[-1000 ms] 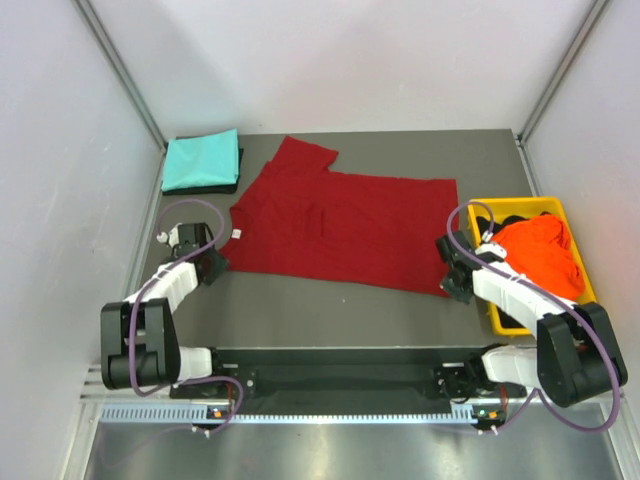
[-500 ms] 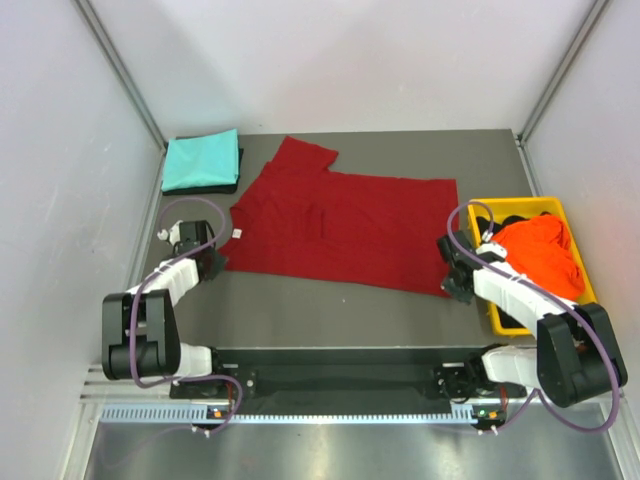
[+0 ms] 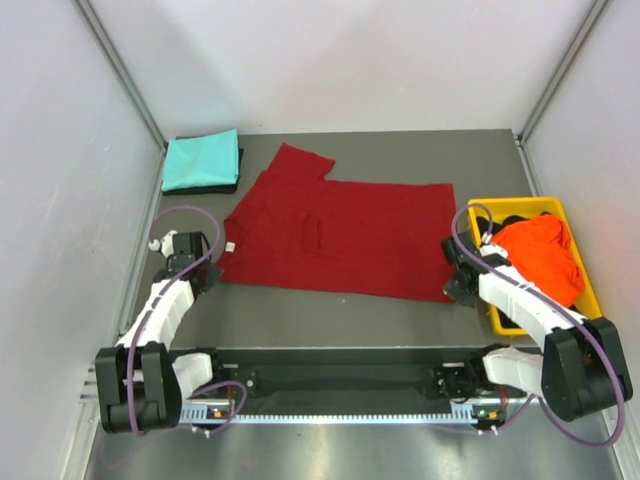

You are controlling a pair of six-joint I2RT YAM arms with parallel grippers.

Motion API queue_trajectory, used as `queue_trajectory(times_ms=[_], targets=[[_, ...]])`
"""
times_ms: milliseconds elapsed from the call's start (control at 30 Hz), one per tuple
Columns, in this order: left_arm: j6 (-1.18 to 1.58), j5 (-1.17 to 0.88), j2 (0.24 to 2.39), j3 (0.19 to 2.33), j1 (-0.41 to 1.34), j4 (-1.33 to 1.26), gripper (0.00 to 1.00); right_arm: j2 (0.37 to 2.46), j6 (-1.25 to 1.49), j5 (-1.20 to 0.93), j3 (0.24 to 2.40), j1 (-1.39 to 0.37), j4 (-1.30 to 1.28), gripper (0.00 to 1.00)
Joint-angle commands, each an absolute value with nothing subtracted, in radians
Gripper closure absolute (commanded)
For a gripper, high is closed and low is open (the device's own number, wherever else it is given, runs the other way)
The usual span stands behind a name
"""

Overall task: Fold and stack the t-shirts
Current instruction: Fold the tshirt

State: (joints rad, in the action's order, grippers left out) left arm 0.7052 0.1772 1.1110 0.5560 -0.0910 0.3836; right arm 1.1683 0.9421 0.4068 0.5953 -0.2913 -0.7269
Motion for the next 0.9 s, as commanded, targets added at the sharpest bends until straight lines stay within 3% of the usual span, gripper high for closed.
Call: queue_trajectory(times_ms=[0, 200, 467, 533, 600, 767, 867], targets=[[0.712, 0.209, 1.071, 0.531, -0.097, 0.443, 1.00, 1.141, 0.907, 0.380, 0.574, -0.279, -0.773, 1.00], [0.738, 0.284, 1.066, 0.529, -0.097, 0.492, 1.00, 1.114, 0.908, 0.347, 0.534, -0.278, -0.775, 0.98], [0.730, 0.294, 1.095, 0.641, -0.095, 0.589, 0.71, 1.103, 0.882, 0.342, 0.604, -0.278, -0.824, 0.73], [0.730, 0.324, 1.083, 0.704, -0.095, 0.623, 0.49, 1.111, 0.876, 0.350, 0.647, -0.279, -0.863, 0.68], [0.712, 0.339, 1.060, 0.753, -0.095, 0.623, 0.07, 1.105, 0.880, 0.367, 0.678, -0.278, -0.888, 0.62], [0.620, 0.258, 1.031, 0.840, -0.097, 0.589, 0.09, 1.094, 0.861, 0.334, 0.765, -0.279, -0.920, 0.53], [0.548, 0.109, 1.016, 0.900, -0.095, 0.510, 0.10, 1.106, 0.827, 0.328, 0.843, -0.278, -0.936, 0.51]])
